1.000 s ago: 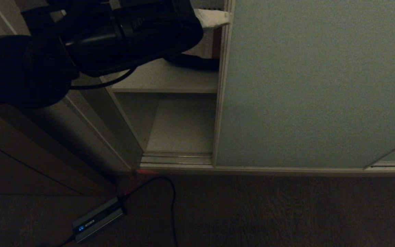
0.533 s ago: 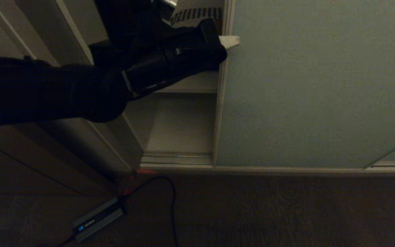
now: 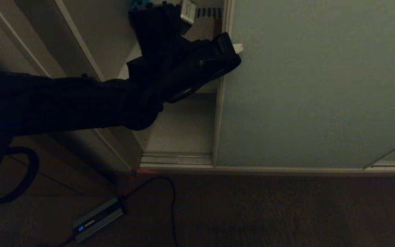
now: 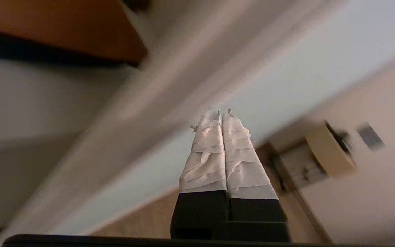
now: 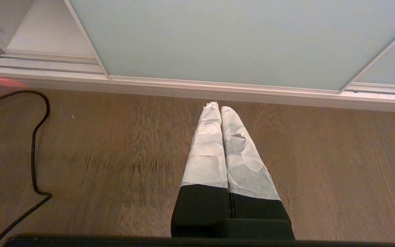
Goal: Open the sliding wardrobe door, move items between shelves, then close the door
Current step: Close the door
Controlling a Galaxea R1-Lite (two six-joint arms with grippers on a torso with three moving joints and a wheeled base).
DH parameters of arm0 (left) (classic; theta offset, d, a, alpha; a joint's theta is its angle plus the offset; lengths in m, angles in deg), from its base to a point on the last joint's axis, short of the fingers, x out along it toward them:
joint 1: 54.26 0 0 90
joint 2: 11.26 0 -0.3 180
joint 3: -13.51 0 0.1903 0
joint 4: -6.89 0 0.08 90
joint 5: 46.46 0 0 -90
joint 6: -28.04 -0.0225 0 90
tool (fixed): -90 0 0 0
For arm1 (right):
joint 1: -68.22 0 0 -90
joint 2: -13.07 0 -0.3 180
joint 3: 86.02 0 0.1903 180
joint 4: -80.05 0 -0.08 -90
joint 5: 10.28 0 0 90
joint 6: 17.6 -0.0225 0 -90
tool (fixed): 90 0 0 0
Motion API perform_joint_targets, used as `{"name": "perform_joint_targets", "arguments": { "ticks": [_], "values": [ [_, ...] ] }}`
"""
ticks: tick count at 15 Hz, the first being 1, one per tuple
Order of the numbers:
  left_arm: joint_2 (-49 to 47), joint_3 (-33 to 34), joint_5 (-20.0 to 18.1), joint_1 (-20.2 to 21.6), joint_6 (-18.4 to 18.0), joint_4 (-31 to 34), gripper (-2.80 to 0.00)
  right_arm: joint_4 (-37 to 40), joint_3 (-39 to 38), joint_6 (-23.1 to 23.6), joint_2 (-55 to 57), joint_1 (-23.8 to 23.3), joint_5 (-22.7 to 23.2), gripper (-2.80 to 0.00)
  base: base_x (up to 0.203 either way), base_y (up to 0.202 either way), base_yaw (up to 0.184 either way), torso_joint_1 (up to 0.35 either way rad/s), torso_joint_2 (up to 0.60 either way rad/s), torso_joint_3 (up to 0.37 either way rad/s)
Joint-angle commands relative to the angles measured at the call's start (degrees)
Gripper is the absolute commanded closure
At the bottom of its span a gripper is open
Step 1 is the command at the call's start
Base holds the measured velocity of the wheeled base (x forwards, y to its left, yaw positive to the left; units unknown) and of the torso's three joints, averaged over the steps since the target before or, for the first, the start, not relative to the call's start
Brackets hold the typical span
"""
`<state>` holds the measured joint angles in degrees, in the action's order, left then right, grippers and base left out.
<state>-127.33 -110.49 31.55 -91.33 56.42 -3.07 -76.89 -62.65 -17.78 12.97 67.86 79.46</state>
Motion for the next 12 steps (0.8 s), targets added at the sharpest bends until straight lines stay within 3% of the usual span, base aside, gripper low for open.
{"name": "perform_joint_targets", "arguments": {
  "ticks": [1,6,10,12],
  "values": [
    [-1.26,-0.78,1.0,-0.11,0.1,-0.25,0.0,-0.05,-0.18,0.01,0.1,0.0,0.0,0.0,0.0,0.0,0.0,0.0,0.0,0.0],
    [-3.3,-3.67,1.68,-0.11,-0.11,-0.25,0.0,-0.05,-0.18,0.01,0.1,0.0,0.0,0.0,0.0,0.0,0.0,0.0,0.0,0.0],
    [-6.27,-8.61,7.34,0.0,-0.52,0.0,0.0,-0.05,-0.18,0.01,0.1,0.0,0.0,0.0,0.0,0.0,0.0,0.0,0.0,0.0],
    [-5.73,-8.41,7.82,0.21,-0.64,0.15,0.0,-0.05,-0.18,0.01,0.1,0.0,0.0,0.0,0.0,0.0,0.0,0.0,0.0,0.0]
  ]
}}
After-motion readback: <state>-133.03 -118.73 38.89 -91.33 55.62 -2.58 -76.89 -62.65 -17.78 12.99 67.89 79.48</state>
